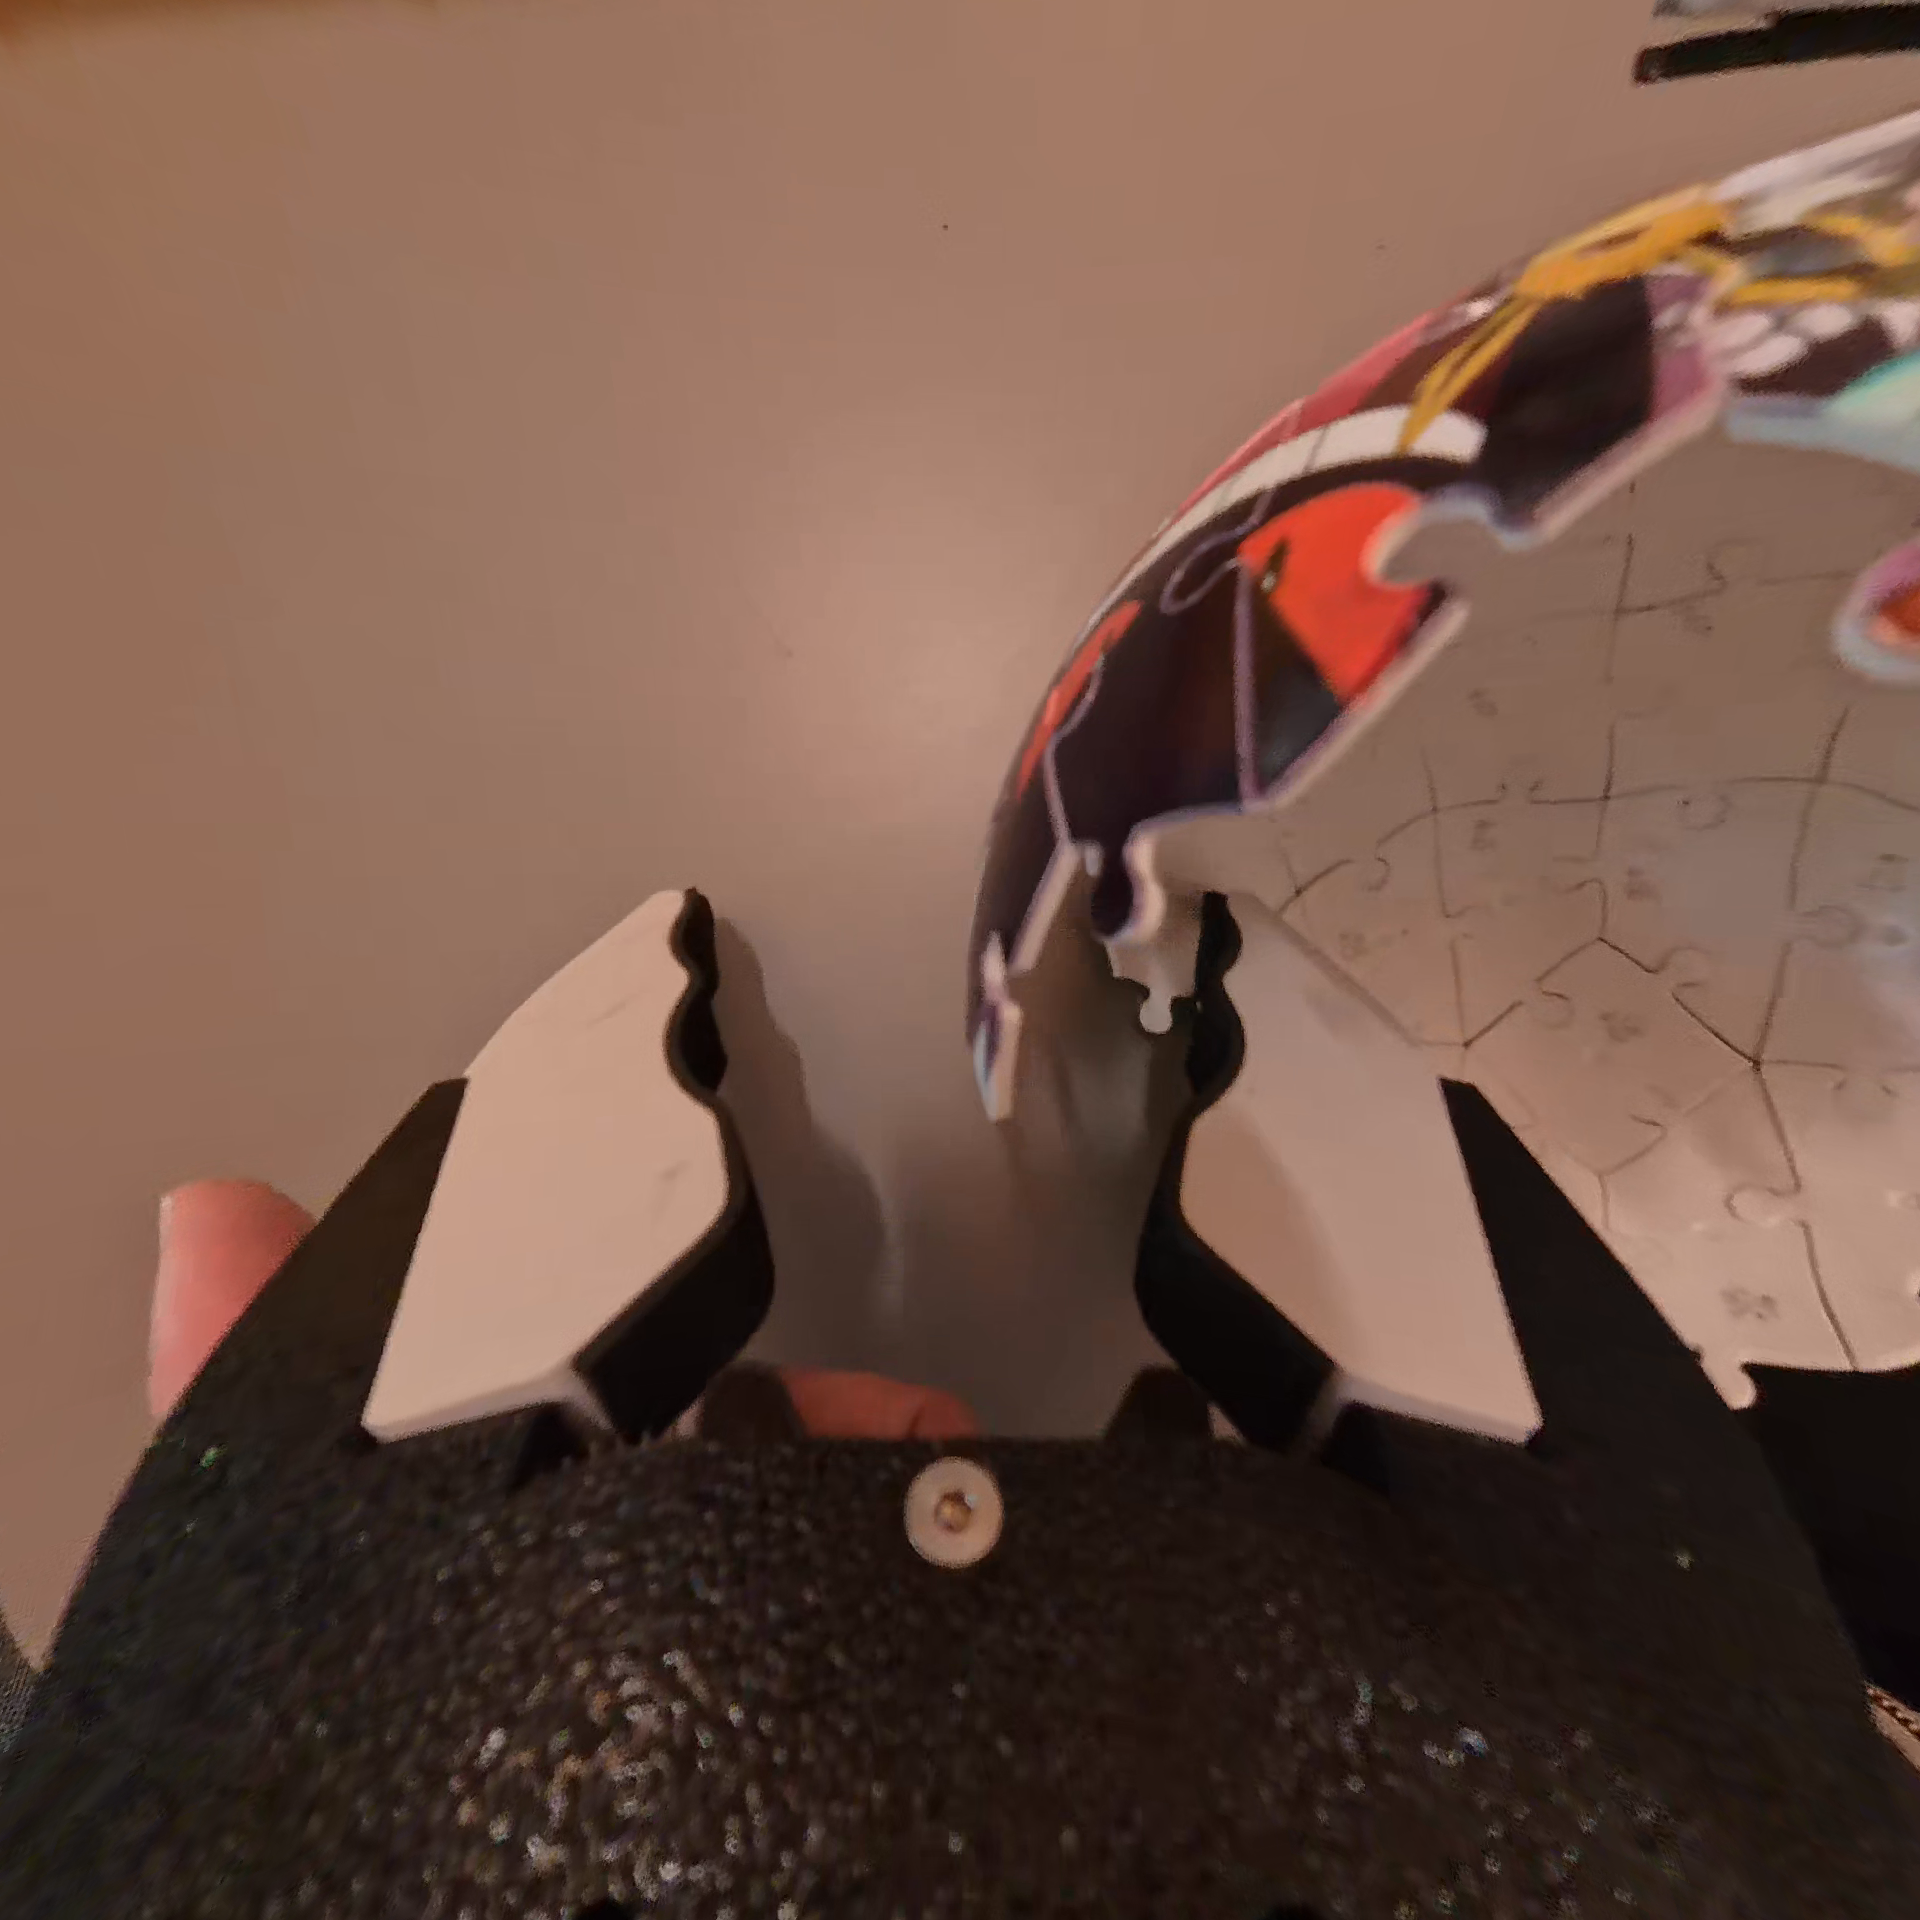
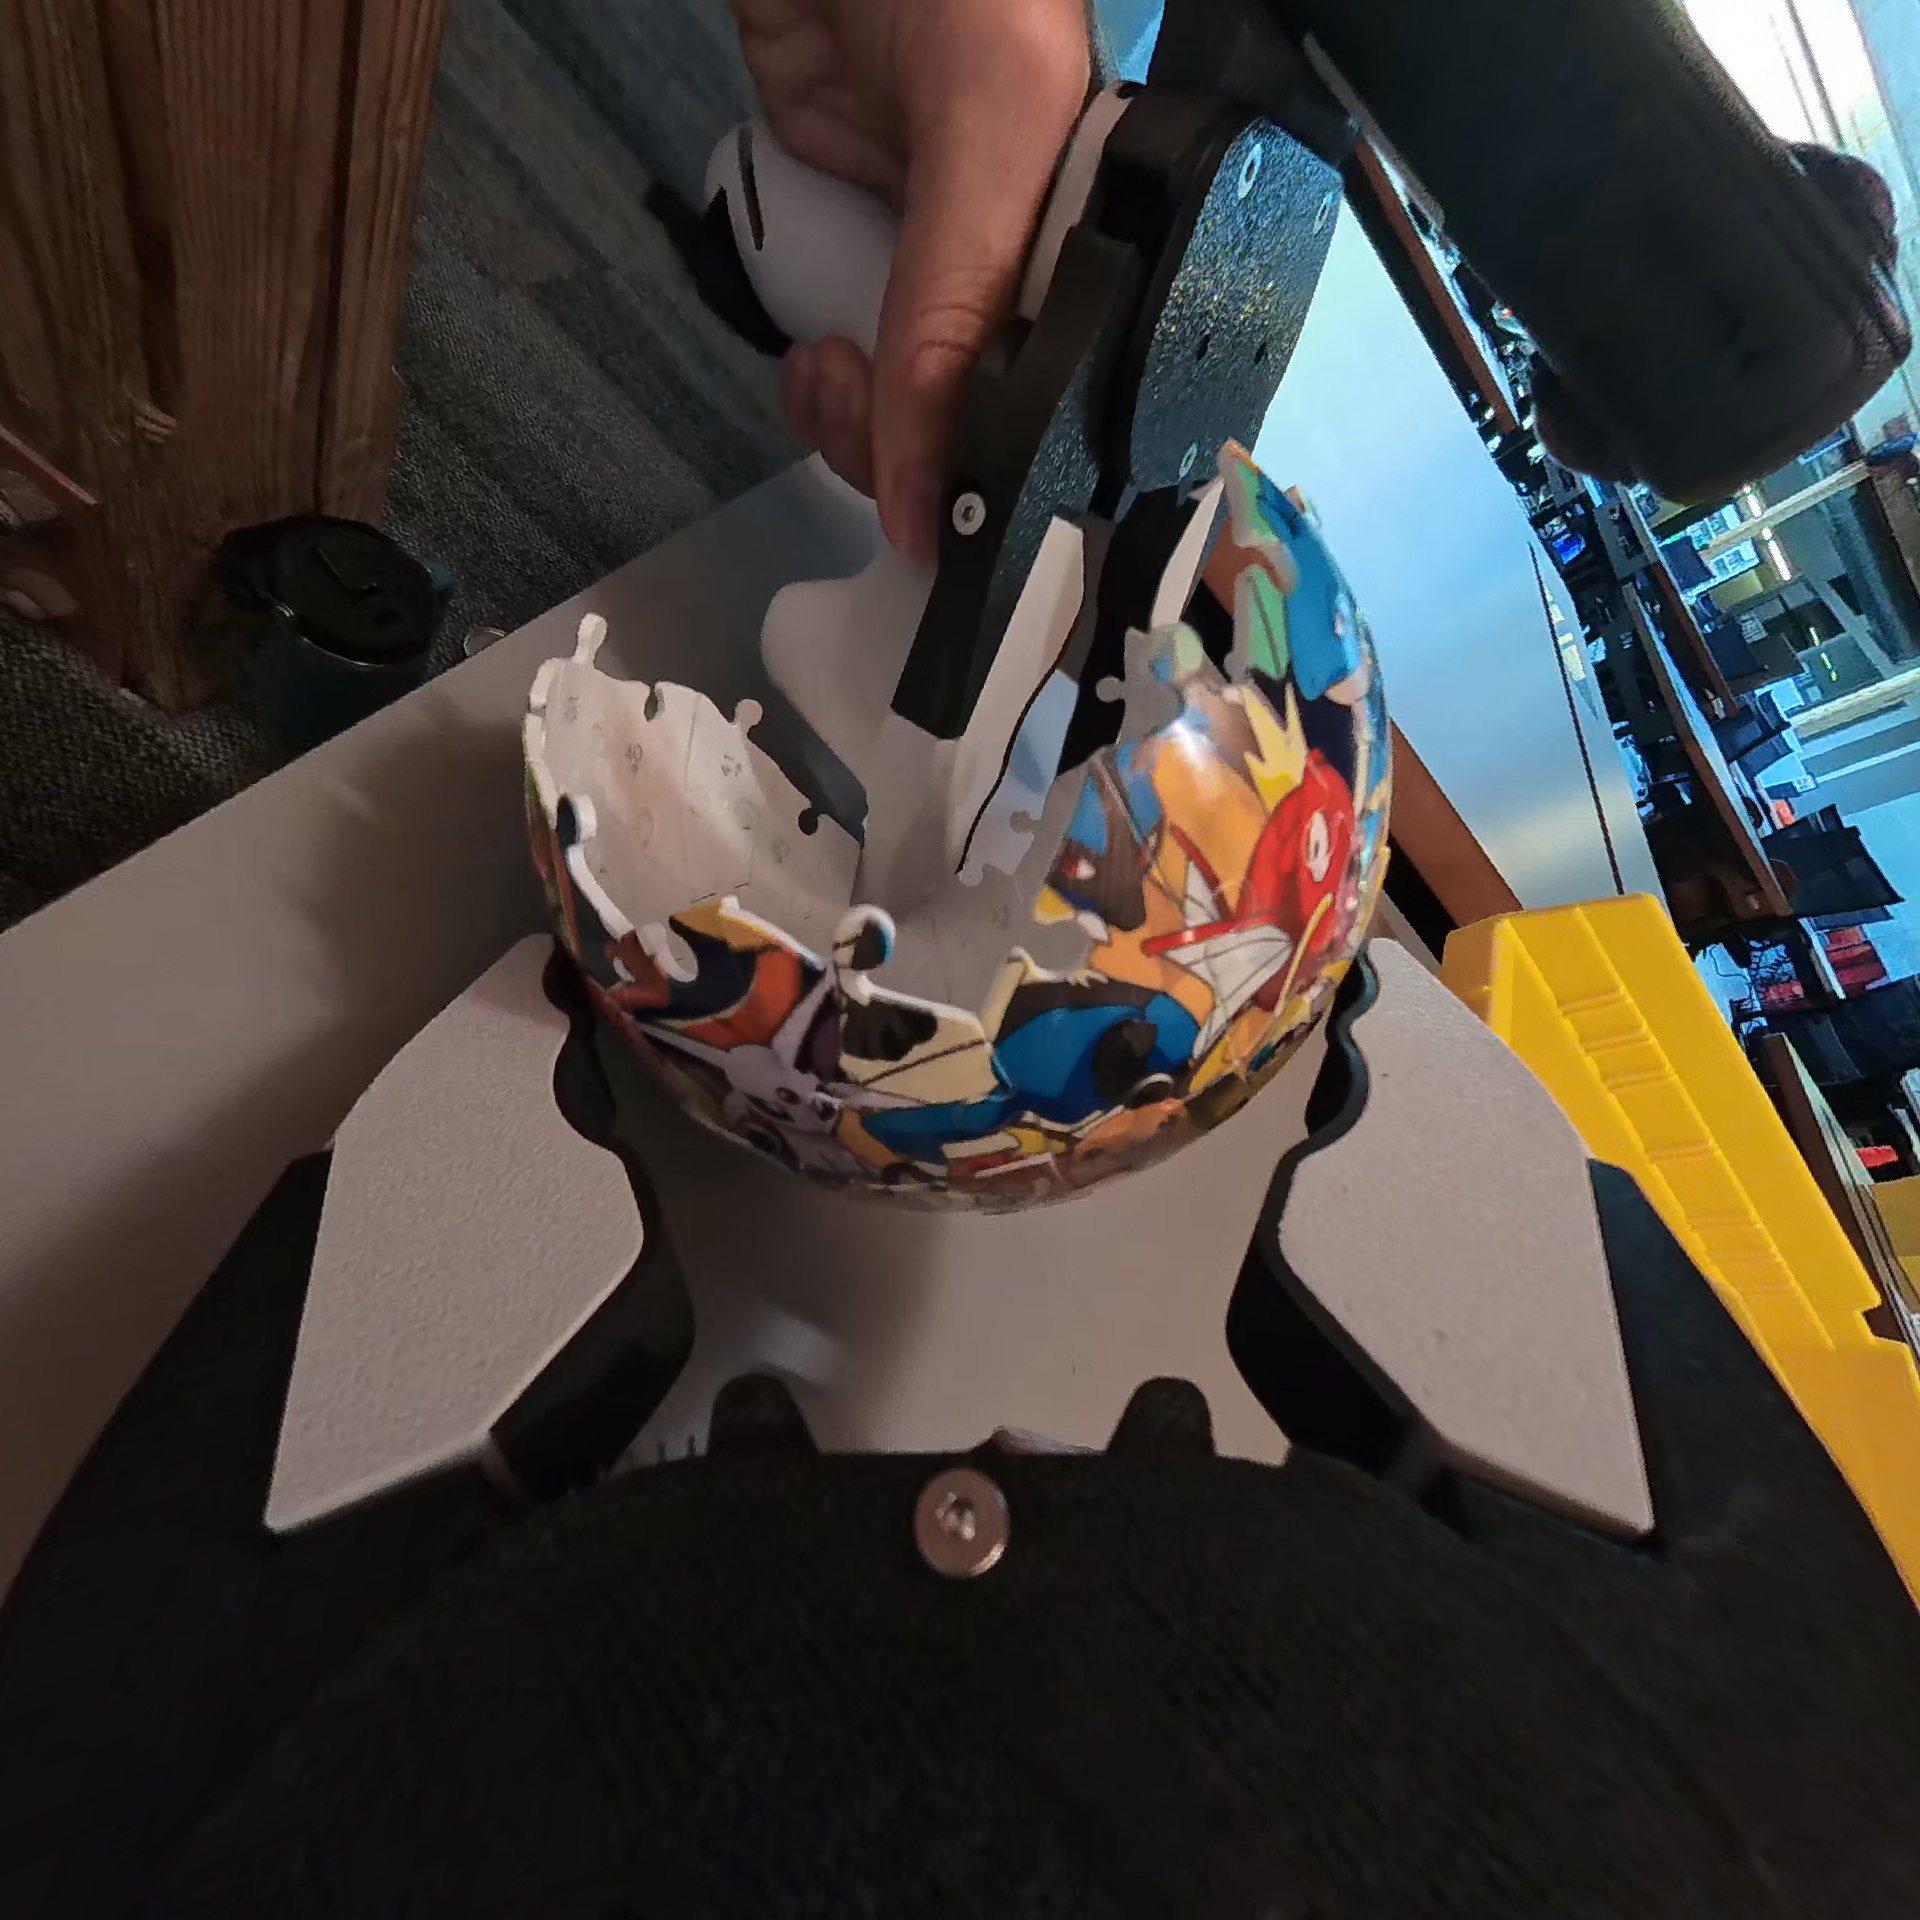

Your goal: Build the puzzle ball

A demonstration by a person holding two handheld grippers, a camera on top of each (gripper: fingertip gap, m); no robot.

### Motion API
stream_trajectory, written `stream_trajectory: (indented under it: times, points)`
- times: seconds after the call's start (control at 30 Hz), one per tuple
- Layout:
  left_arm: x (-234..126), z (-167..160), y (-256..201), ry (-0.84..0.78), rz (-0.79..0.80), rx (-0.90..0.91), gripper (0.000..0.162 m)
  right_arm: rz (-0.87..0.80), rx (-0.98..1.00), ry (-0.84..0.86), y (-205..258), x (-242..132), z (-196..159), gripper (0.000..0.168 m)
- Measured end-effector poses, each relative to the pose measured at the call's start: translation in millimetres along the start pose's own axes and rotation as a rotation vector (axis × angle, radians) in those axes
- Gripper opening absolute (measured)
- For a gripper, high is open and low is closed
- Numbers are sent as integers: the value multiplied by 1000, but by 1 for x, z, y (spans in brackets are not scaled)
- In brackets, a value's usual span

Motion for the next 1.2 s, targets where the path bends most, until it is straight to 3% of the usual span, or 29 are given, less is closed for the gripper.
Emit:
stream_trajectory:
  times: [0.17, 1.2]
  points:
    - [-1, 0, -3, -19, -79, -41, 89, -1, 1, 0, 0, 0, -1, 132]
    - [4, 6, 6, 109, 51, -24, 109, -8, 60, -34, -4, 4, 0, 131]
Point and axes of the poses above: each gripper's, where its closed fingertips meet, x out along the fingers, z out of its top, y = z × x across the jaws, the point moved 7 cm from there along -x, back along the fingers, and after that the axes turned 13 degrees about -x, right-handed, at the moved point
